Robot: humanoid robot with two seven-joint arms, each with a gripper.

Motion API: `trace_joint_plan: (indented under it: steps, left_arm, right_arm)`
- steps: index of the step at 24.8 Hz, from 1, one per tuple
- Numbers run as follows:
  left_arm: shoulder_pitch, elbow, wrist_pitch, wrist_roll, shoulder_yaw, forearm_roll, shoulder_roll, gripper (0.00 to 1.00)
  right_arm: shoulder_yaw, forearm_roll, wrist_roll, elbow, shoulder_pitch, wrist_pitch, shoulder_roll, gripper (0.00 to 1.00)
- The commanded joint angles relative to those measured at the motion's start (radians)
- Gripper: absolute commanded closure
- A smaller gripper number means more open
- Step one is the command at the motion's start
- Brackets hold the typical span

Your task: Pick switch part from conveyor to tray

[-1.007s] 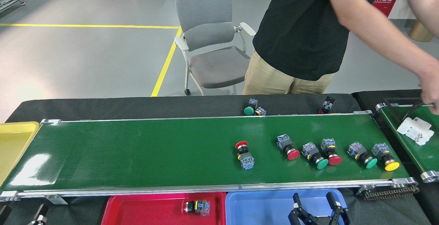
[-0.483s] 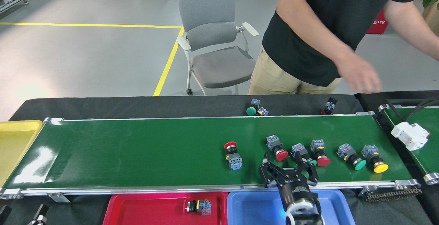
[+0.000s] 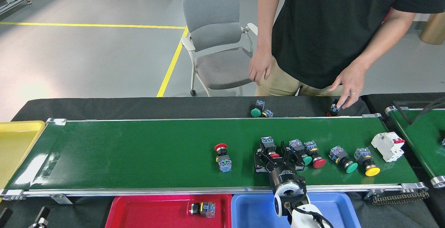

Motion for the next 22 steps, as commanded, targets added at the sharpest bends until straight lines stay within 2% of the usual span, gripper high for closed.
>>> trace_joint_plan:
  steps: [1, 3, 5, 8, 10, 12, 13, 14, 15, 16, 20, 22]
  left_arm:
    - [-0.004, -0.014, -0.002, 0.005, 0.000, 0.004, 0.011, 0.00]
    - [-0.004, -0.034, -0.004, 0.005, -0.001, 0.003, 0.007, 0.00]
    - [-0.003, -0.075, -0.004, 0.000, -0.026, 0.001, -0.002, 0.00]
    - [-0.003, -0.157, 0.012, -0.007, -0.095, 0.001, -0.016, 0.00]
    - [-0.007, -0.213, 0.033, -0.024, -0.136, 0.000, -0.053, 0.00]
    - [-0.020, -0.247, 0.047, -0.052, -0.182, 0.000, -0.076, 0.00]
    - [-0.026, -0.256, 0.061, -0.069, -0.213, -0.003, -0.090, 0.00]
    - [-0.030, -0.259, 0.073, -0.079, -0.236, -0.005, -0.096, 0.00]
    - [-0.036, -0.261, 0.091, -0.093, -0.274, -0.005, -0.101, 0.00]
    - [-0.041, -0.259, 0.117, -0.104, -0.316, -0.009, -0.102, 0.00]
    - [-0.109, -0.250, 0.286, -0.139, -0.488, -0.062, -0.102, 0.00]
    - [-0.144, -0.240, 0.351, -0.147, -0.552, -0.078, -0.101, 0.00]
  right_arm:
    - [-0.003, -0.020, -0.016, -0.023, -0.018, -0.034, -0.001, 0.89]
    - [0.002, -0.063, -0.008, -0.094, -0.004, -0.077, -0.007, 0.88]
    - [0.005, -0.072, 0.004, -0.201, 0.051, -0.134, -0.016, 0.88]
    - [0.007, -0.075, 0.025, -0.385, 0.183, -0.302, -0.024, 0.87]
    - [0.008, -0.075, 0.039, -0.488, 0.292, -0.476, -0.024, 0.85]
    - [0.010, -0.074, 0.047, -0.526, 0.370, -0.612, -0.022, 0.81]
    - [0.022, -0.072, 0.056, -0.526, 0.404, -0.672, -0.020, 0.73]
    - [0.037, -0.069, 0.065, -0.526, 0.421, -0.691, -0.020, 0.58]
    - [0.062, -0.068, 0.087, -0.526, 0.442, -0.684, -0.016, 0.17]
    - [0.073, -0.069, 0.113, -0.526, 0.461, -0.671, -0.010, 0.00]
    - [0.073, -0.071, 0.142, -0.526, 0.461, -0.657, -0.001, 0.01]
    - [0.063, -0.072, 0.142, -0.528, 0.445, -0.632, 0.026, 0.01]
